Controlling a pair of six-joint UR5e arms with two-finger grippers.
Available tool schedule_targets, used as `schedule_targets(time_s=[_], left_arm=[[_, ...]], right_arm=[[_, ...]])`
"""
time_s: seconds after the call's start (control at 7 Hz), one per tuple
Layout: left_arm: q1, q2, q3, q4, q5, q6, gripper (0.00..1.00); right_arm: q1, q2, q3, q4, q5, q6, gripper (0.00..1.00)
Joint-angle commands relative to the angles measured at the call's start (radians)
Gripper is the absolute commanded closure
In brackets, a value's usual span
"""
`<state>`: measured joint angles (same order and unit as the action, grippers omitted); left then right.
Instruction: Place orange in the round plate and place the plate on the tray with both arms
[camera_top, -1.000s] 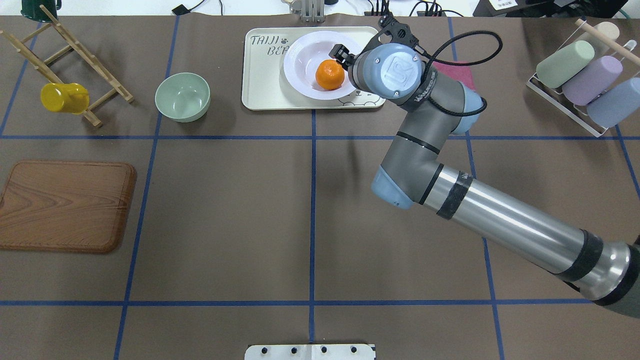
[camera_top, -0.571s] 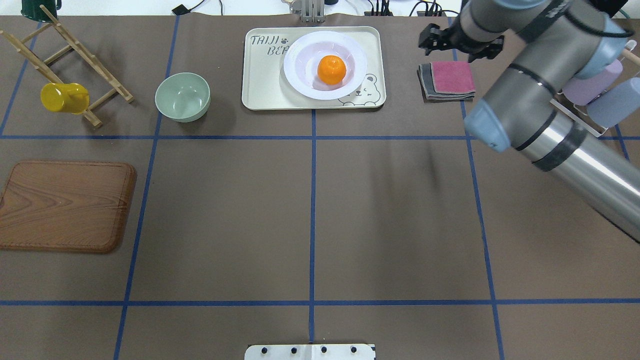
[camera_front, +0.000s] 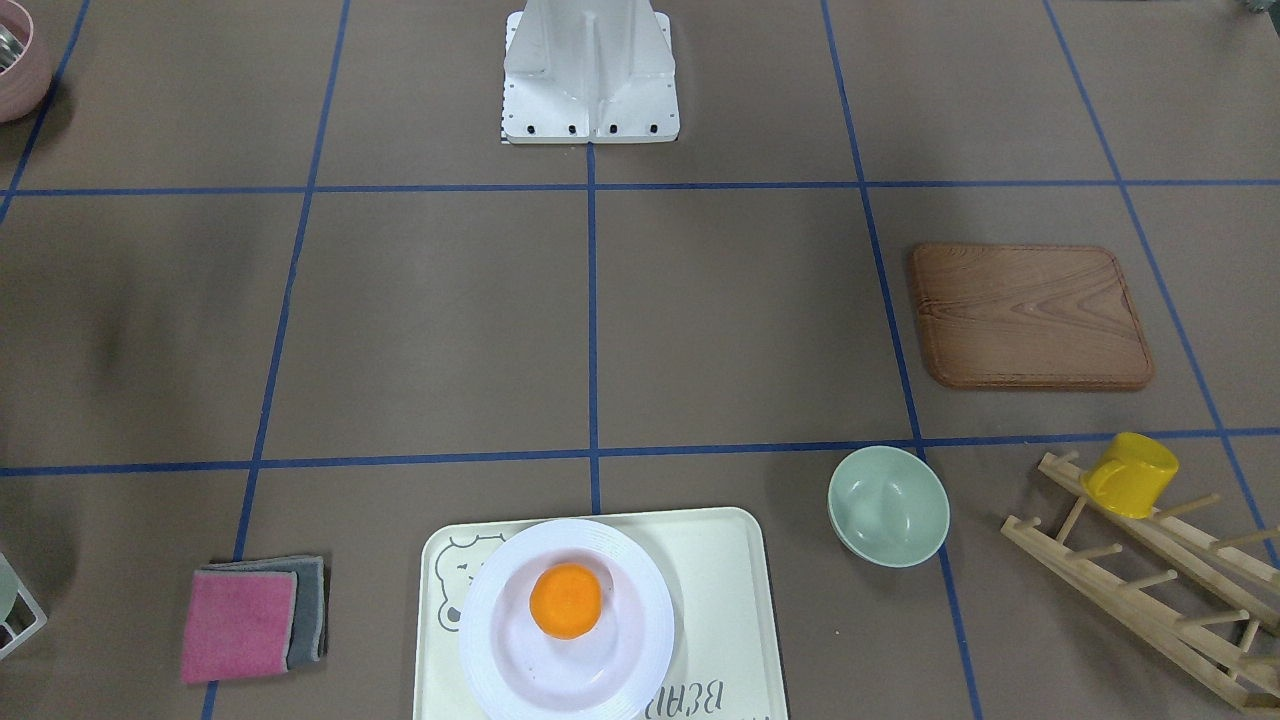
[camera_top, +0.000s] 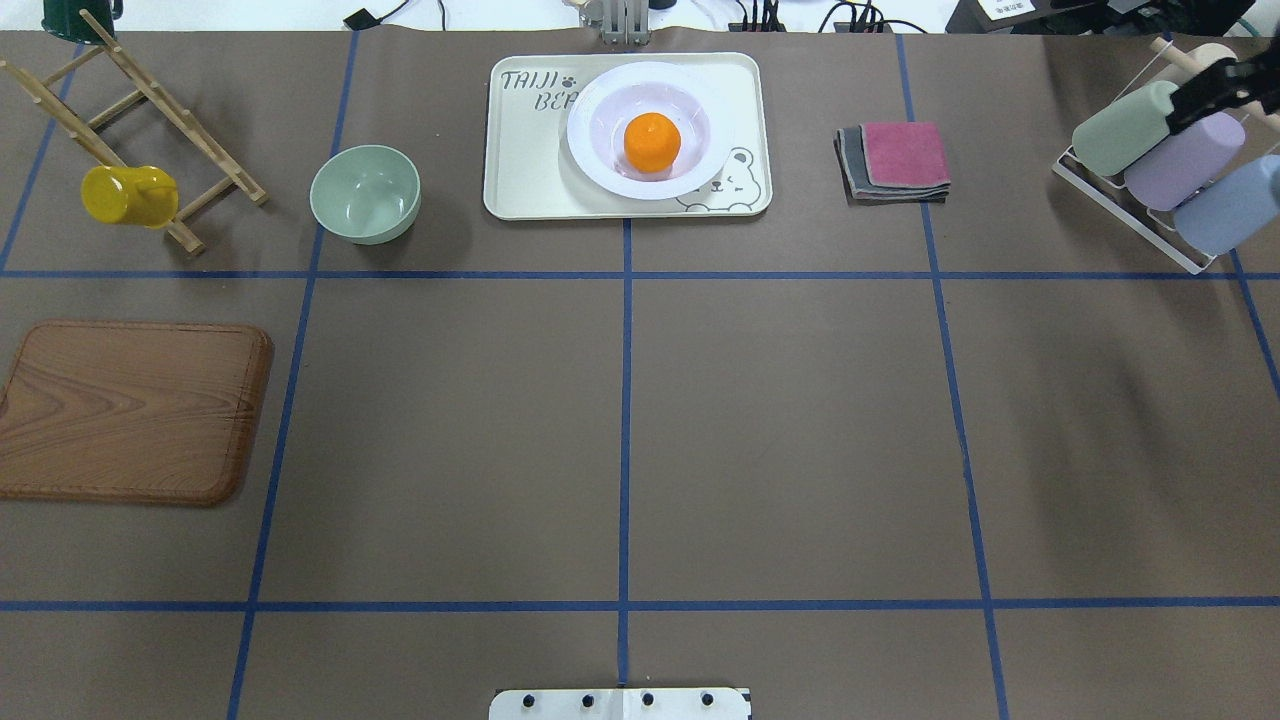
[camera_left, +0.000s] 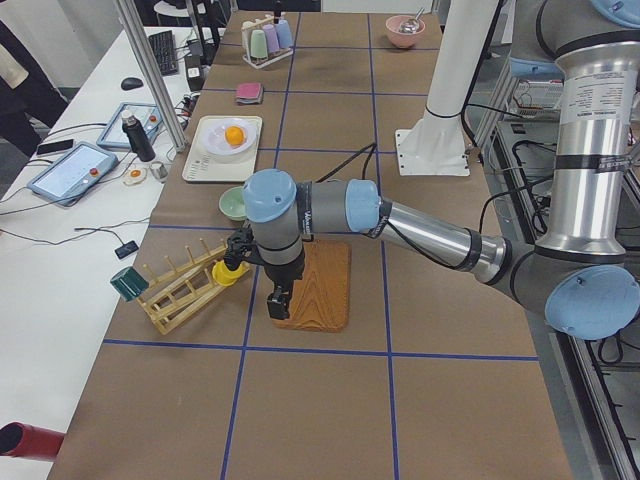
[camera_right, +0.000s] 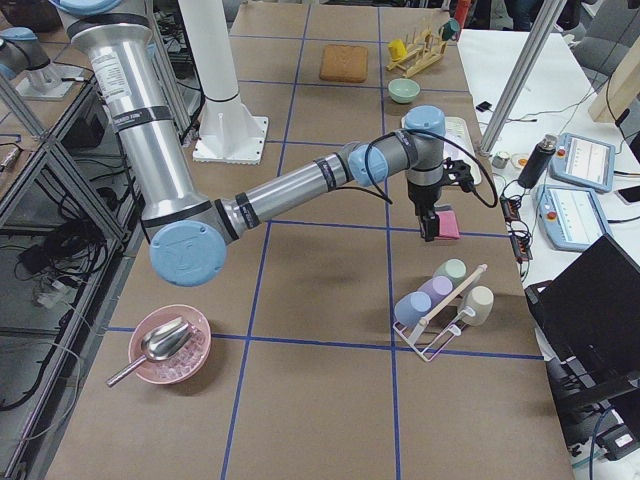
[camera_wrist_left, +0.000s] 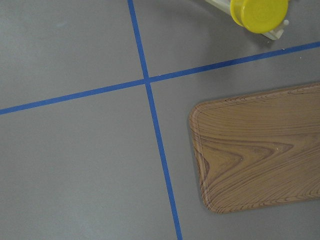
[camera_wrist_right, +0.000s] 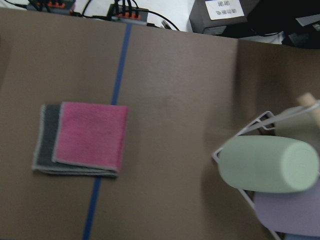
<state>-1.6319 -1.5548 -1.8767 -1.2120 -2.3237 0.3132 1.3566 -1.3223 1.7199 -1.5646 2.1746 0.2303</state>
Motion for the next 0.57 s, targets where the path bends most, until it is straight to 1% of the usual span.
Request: schedule_targets(time_s=[0.0,0.14,0.29,0.43], left_arm=[[0.0,0.1,0.077,-0.263,-0.002,-0.006,0.01],[-0.002,0.139,0.062,-0.277,-0.002,-0.005,0.01],[-0.003,0.148,0.054,-0.284,-0.002,-0.005,0.01],[-0.003,0.147,0.019,-0.281,-0.003,-0.006,0.01]], right_arm=[[0.166,-0.17,0.027,-0.005,0.101,-0.239,0.0],[0.203,-0.228,0.03,-0.008,0.123,-0.27,0.0],[0.223,-0.282,0.03,-0.008,0.128,-0.301,0.0],[0.242,-0.304,0.03,-0.018,0.135,-0.311,0.0]])
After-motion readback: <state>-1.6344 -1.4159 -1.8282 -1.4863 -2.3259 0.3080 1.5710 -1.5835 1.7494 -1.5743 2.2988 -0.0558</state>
